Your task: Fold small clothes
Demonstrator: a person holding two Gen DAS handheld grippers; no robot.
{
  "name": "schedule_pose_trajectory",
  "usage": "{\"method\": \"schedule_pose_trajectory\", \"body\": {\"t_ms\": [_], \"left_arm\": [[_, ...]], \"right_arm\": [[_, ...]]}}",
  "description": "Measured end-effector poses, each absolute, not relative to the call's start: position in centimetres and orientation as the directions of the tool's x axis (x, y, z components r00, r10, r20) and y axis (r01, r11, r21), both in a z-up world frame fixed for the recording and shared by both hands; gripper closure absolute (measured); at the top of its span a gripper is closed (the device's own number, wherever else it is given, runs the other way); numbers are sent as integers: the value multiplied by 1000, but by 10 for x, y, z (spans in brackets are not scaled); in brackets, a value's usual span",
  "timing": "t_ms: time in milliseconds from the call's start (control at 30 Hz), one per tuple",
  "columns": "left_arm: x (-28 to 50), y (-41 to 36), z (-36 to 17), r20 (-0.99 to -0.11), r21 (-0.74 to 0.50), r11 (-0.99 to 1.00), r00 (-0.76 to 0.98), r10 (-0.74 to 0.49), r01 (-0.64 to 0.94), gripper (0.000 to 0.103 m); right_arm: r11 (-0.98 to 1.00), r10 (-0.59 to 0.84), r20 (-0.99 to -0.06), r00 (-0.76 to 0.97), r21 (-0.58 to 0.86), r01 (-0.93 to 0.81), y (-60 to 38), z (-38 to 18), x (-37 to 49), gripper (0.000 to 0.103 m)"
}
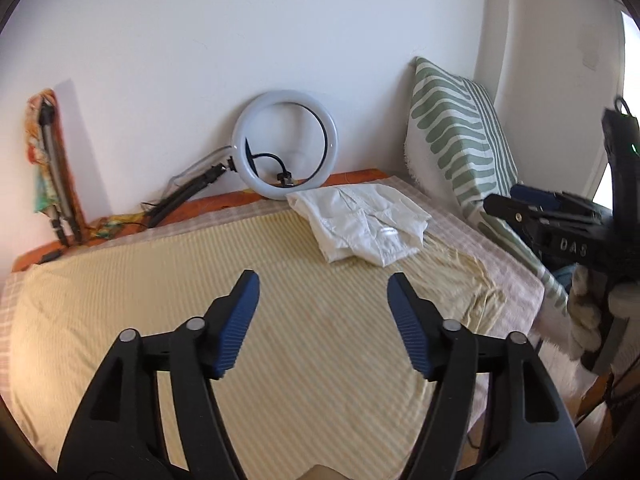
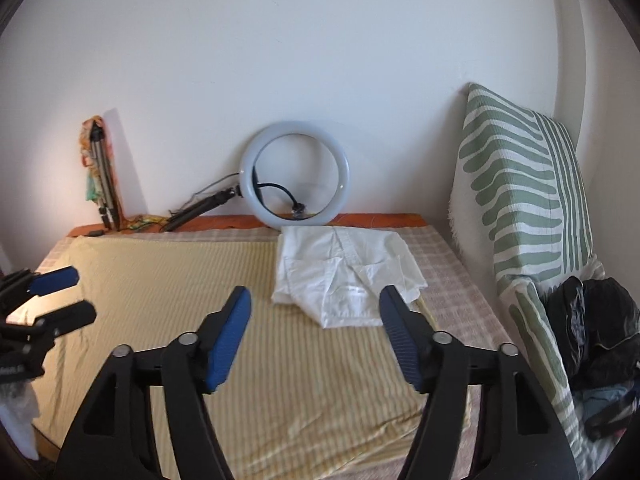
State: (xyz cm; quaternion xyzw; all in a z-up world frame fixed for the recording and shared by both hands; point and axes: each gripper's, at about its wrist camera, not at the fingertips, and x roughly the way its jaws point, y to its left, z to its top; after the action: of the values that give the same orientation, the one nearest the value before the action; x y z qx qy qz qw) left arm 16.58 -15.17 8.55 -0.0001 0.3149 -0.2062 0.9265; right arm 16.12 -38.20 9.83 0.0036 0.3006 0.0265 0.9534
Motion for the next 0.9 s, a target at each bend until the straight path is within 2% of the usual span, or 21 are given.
{"method": "schedule_pose_trajectory", "body": {"t_ms": [33, 100, 233, 367, 600, 900], "left_arm": [[156, -149, 87, -576, -116, 919, 728, -372, 378, 26], [140, -143, 89, -557, -107, 922, 746, -365, 371, 14], [121, -138, 90, -545, -86, 929, 764, -346, 360, 2], [105, -143, 90, -535, -7, 932, 786, -310, 362, 1], [94, -137, 83, -543, -29, 930, 776, -323, 367, 1], [94, -121, 76, -559, -69, 944, 771, -304, 323, 0]], "right_arm": [[999, 47, -570, 820, 18, -44, -379, 99, 156, 35], [999, 32, -570, 821, -2, -40, -373, 100, 149, 32], [999, 4, -555, 832, -30, -25, -361, 100, 133, 30], [999, -48, -534, 844, -24, 41, -357, 93, 119, 22], [994, -59, -559, 827, 41, 99, -357, 74, 111, 22], [998, -45, -583, 811, 13, 65, -332, 52, 105, 21]]}}
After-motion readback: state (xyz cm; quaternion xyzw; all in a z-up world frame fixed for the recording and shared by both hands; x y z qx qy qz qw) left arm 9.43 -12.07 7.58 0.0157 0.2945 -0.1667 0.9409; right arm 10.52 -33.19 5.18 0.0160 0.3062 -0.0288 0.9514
